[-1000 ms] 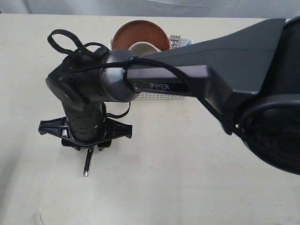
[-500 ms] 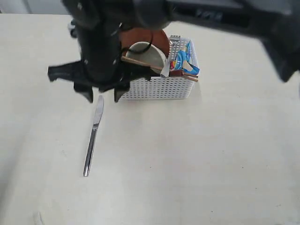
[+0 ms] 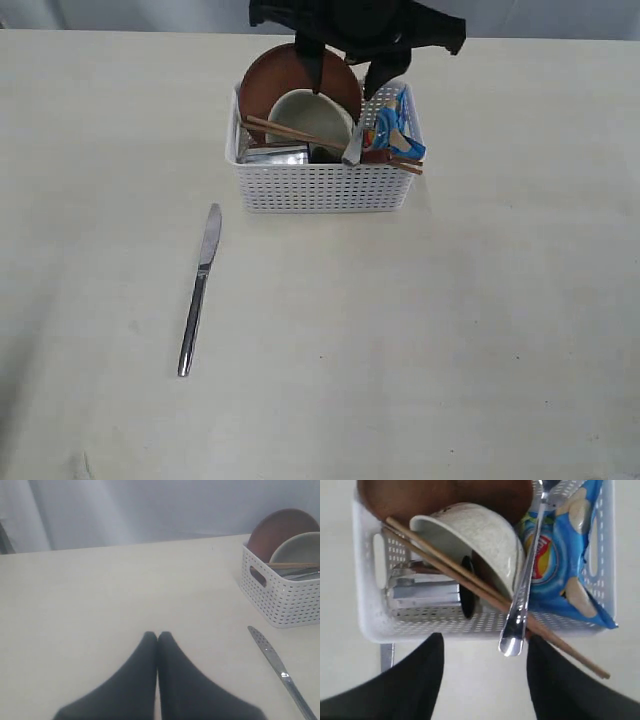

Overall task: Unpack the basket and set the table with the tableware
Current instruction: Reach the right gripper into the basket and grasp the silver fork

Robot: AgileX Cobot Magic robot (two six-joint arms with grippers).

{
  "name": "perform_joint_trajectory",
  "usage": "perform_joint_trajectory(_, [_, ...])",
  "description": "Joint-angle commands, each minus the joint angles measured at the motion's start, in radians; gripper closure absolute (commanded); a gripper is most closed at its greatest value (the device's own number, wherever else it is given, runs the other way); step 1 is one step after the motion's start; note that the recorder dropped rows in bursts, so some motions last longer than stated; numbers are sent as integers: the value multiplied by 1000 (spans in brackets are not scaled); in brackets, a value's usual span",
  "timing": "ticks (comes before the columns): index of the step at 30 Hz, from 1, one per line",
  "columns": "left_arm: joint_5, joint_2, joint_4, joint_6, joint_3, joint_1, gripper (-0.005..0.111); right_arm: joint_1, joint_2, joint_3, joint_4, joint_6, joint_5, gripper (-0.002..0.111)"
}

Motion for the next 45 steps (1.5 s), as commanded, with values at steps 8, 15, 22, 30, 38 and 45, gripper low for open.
perform_joint_trajectory(8, [-8, -7, -2, 0, 2, 3, 107, -83, 128, 4, -64, -61, 5, 60])
perform_joint_trajectory(15, [-8, -7, -2, 0, 2, 3, 107, -105, 140, 4, -65, -71, -112, 60])
perform_joint_trajectory(22, [-8, -7, -2, 0, 2, 3, 107, -105, 195, 4, -84, -66, -119, 60])
perform_joint_trajectory(30, [-8, -7, -2, 0, 2, 3, 107, -105, 216, 4, -84, -100, -139, 109])
perform_joint_trajectory(38, [-8, -7, -2, 0, 2, 3, 107, -105, 154, 4, -86, -108, -138, 109])
perform_joint_trajectory(45, [-8, -7, -2, 0, 2, 3, 107, -105, 37, 4, -71, -116, -132, 109])
